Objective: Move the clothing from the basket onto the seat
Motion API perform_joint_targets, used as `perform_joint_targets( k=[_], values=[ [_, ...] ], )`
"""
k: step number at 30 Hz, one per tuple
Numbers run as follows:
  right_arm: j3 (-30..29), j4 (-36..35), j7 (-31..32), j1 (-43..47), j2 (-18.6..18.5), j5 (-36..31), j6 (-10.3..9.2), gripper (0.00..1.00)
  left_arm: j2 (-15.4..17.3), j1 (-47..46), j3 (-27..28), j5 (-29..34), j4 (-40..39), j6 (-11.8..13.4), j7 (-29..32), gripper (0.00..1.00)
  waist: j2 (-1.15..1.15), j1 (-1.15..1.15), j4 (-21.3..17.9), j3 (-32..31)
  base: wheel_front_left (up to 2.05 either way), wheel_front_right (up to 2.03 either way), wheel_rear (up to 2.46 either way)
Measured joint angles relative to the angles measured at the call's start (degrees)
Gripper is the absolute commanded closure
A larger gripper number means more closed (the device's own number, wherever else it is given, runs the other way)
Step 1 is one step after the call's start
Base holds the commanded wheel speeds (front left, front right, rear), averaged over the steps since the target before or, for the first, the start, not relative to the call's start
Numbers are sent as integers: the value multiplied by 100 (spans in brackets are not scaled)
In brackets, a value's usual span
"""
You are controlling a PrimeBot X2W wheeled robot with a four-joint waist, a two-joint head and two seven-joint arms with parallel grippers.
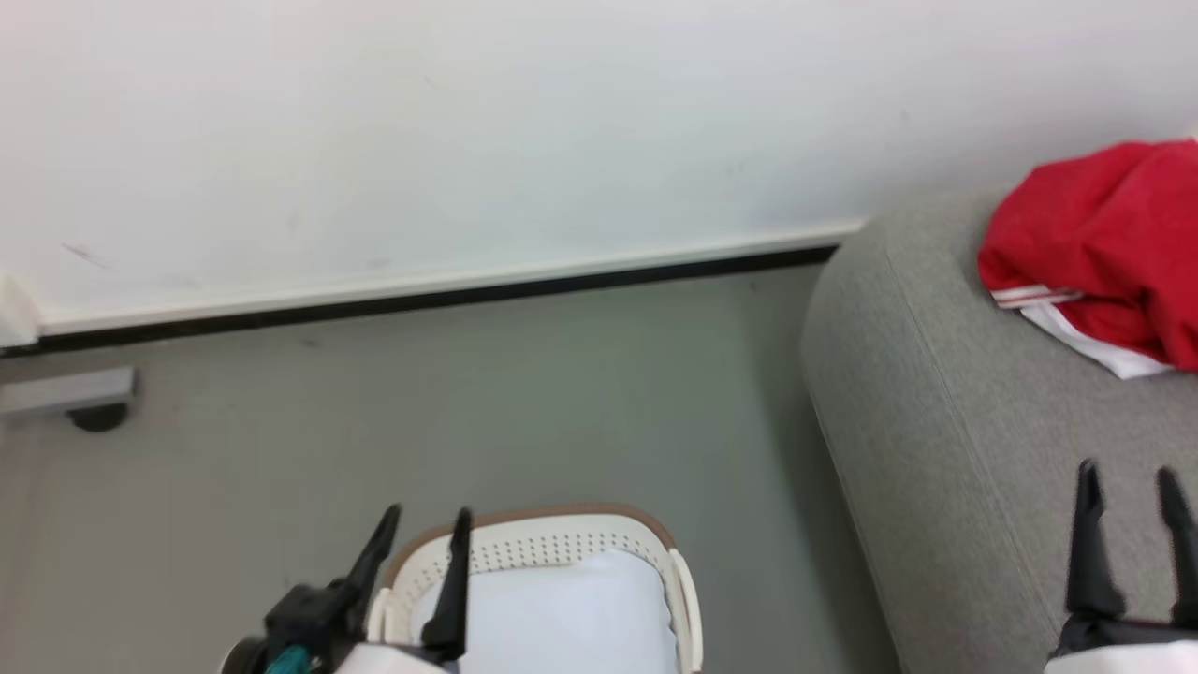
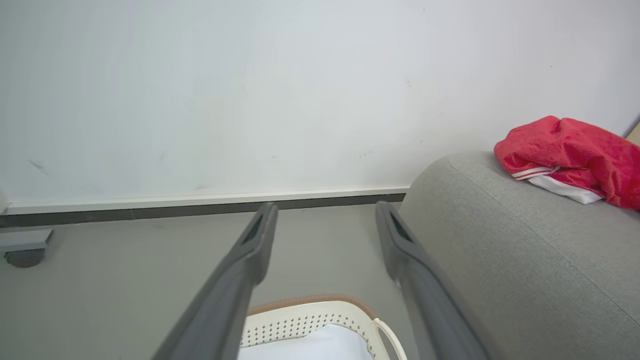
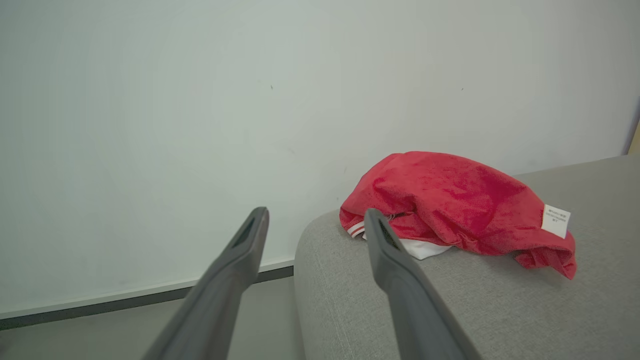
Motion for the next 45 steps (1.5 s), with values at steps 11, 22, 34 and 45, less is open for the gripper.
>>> perform_joint_targets(
  k=[11, 22, 34, 45],
  values=[
    [549, 348, 0, 510, 2, -74, 0, 0, -330, 831, 827, 332, 112, -319, -1, 0, 0, 0, 484, -547, 0, 0, 0],
    [817, 706, 0, 659, 3, -68, 0, 0, -650, 1054, 1319, 682, 229, -683, -1, 0, 0, 1, 665, -744, 0, 0, 0],
    [845, 982, 3, 731, 44, -48, 1, 100, -777, 1132, 1479, 847, 564, -815, 1, 100, 0, 2, 621, -769, 0, 0, 0],
    [788, 1045, 301, 733, 73, 923, 1, 100, -799, 1093, 1635, -142, 655, -892, 303, 100, 0, 2, 638, -745, 0, 0, 0]
  ],
)
